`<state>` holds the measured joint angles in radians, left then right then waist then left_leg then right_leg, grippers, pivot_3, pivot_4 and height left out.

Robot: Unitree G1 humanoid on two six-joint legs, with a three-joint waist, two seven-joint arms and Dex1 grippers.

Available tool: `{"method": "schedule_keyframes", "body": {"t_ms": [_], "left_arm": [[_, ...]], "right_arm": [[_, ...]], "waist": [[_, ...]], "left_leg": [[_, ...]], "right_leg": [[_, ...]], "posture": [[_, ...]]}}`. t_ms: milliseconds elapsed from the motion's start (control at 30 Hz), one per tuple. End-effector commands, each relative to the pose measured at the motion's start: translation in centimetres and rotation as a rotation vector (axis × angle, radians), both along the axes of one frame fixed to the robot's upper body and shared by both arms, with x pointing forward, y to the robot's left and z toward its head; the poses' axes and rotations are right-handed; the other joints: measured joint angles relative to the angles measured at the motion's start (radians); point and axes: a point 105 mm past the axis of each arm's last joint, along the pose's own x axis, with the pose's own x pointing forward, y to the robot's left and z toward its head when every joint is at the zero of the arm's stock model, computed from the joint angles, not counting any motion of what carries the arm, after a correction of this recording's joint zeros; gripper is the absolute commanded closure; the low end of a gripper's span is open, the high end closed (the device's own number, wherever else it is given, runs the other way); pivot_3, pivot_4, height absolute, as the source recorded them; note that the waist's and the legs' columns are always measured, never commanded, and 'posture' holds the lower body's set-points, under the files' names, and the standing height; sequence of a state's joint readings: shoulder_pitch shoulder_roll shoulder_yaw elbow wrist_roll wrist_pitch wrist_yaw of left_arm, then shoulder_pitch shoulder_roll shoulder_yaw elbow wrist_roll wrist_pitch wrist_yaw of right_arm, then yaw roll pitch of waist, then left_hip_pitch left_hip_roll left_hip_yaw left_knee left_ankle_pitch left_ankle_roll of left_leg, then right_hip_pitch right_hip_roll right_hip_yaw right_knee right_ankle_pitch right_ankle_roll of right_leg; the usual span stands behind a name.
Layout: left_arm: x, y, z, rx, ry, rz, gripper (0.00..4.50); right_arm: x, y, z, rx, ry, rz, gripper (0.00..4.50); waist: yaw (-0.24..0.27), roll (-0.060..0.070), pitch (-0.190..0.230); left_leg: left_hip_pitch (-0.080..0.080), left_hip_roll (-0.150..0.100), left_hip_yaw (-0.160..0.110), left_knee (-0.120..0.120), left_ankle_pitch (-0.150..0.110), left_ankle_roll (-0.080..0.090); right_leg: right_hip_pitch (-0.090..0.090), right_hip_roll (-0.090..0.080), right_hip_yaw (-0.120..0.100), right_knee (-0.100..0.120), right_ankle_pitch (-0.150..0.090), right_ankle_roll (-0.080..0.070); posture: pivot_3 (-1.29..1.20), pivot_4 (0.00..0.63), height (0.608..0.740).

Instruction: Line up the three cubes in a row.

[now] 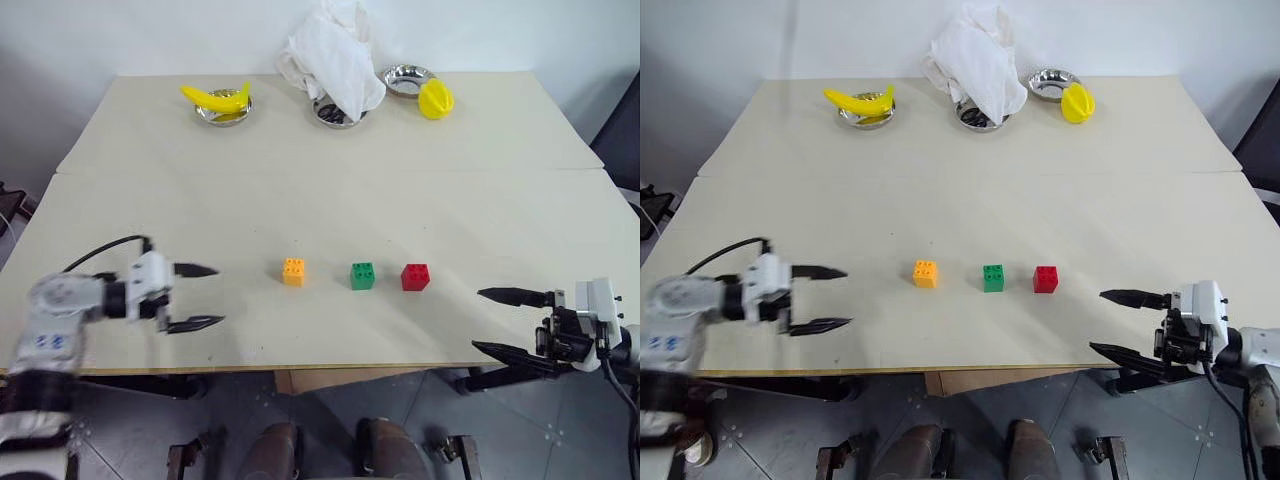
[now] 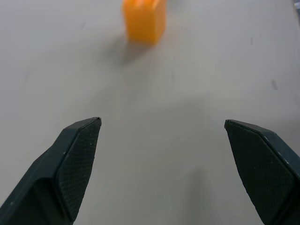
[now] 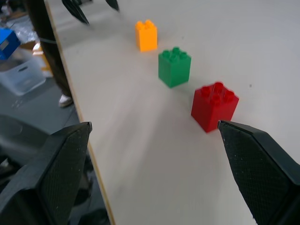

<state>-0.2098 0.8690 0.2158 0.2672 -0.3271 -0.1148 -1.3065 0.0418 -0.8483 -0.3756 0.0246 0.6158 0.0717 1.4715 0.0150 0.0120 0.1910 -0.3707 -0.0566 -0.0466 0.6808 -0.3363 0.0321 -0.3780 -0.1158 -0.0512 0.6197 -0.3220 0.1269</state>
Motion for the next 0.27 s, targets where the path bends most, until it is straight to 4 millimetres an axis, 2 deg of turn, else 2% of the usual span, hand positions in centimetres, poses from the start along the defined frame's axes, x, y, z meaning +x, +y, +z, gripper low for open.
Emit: {"method": "schedule_keyframes", "body": {"t_ms": [33,167,267], "left_arm": [[-1.4,1.9,1.9,0.001,-0.07,0.081,0.01],[-2.3,3.5,2.2,-0.042,-0.073,0.195,0.01],[-2.5,3.2,2.0,-0.065,-0.085,0.22,0.01]], "right_arm": [[-0.2,-1.7,1.0,-0.054,-0.036,0.0,0.0],[0.0,-3.1,1.0,-0.076,-0.038,-0.034,0.0],[0.3,-3.3,1.0,-0.066,-0.048,-0.053,0.0]], "waist": [[0.008,0.0,0.0],[0.012,0.0,0.0],[0.01,0.0,0.0]], "left_leg": [[0.0,0.0,0.0,0.0,0.0,0.0],[0.001,0.0,-0.001,0.0,-0.001,0.001],[0.001,0.0,0.0,0.0,-0.001,0.001]], "right_leg": [[0.0,0.0,0.0,-0.001,0.0,0.0],[0.001,-0.001,0.0,-0.002,0.0,0.0],[0.001,-0.001,0.0,-0.002,0.0,-0.001]], "posture": [[0.0,0.15,0.74],[0.0,0.15,0.74],[0.0,0.15,0.74]]}}
